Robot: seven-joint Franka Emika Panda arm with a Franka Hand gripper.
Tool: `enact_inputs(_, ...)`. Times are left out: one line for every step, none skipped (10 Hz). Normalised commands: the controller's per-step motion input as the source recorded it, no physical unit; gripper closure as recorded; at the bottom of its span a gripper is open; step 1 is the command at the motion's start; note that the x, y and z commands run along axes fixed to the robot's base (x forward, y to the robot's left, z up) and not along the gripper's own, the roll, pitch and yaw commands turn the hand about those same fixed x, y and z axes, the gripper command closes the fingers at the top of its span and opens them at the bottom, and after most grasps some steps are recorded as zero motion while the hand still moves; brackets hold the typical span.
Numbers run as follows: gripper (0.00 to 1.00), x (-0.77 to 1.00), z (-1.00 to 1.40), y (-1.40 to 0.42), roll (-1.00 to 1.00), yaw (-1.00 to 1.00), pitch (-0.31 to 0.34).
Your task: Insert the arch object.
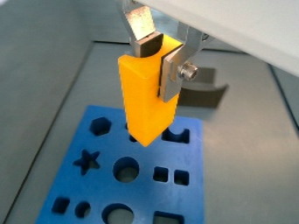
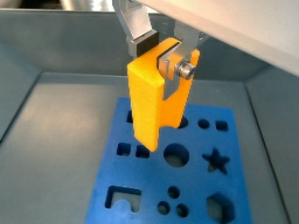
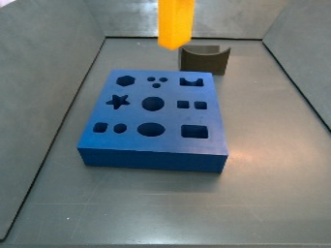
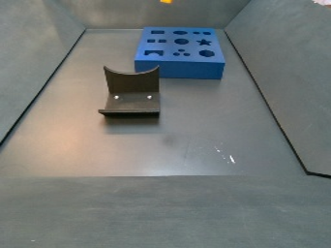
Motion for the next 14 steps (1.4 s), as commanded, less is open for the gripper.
enact_inputs(1.0, 0.02, -0.32, 0.27, 0.0, -0.77, 0.0)
enact_inputs(1.0, 0.0, -0.33, 0.33, 0.0, -0.72, 0.0)
enact_inputs(1.0, 0.01, -0.34, 0.3, 0.0, -0.75, 0.003)
enact_inputs(1.0, 0.04, -0.33, 0.22, 0.0, -0.84, 0.0)
enact_inputs(1.0, 0.1, -0.31, 0.11, 0.0, -0.95, 0.0)
enact_inputs(1.0, 0.11, -0.3, 0.09, 0.0, -0.97, 0.0)
enact_inputs(1.0, 0.13, -0.28, 0.09, 0.0, -0.97, 0.0)
enact_inputs(1.0, 0.14, -0.27, 0.08, -0.01, -0.97, 0.0)
enact_inputs(1.0, 0.14, -0.29, 0.08, 0.0, -0.98, -0.006)
enact_inputs(1.0, 0.12, -0.31, 0.09, 0.0, -0.98, 0.0)
enact_inputs(1.0, 0.13, -0.34, 0.14, 0.0, -0.93, -0.001)
enact_inputs(1.0, 0.51, -0.37, 0.18, 0.0, -0.73, 0.0)
enact_inputs(1.0, 0.72, -0.41, 0.29, 0.0, -0.55, 0.0)
enact_inputs(1.0, 0.67, -0.46, 0.33, 0.0, -0.4, -0.021)
